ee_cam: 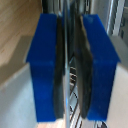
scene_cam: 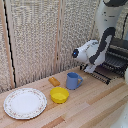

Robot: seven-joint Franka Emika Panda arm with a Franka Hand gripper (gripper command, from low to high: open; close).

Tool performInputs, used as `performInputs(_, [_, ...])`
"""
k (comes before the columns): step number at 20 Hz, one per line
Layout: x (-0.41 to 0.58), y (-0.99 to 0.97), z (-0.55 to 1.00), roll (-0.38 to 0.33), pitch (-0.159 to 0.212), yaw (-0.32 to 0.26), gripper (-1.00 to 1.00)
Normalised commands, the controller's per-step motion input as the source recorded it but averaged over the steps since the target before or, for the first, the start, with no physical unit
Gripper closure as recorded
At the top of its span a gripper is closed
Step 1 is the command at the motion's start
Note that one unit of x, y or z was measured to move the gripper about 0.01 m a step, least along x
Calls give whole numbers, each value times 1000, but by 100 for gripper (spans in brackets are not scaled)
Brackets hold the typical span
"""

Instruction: Position your gripper near the tray handle while precisely lining it up. Firmly yet gently grip the handle, ensuring a strong hold. Slide the tray into the oven in a steady manner until it's entirely inside. Relinquish the handle as it sits within the oven and extract your gripper with care.

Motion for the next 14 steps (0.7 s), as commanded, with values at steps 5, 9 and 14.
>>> performInputs(5, [155,-775,910,20,25,-131,100])
performInputs(9, [130,-861,831,24,3,-90,100])
performInputs(14, [3,-950,313,-12,0,-20,100])
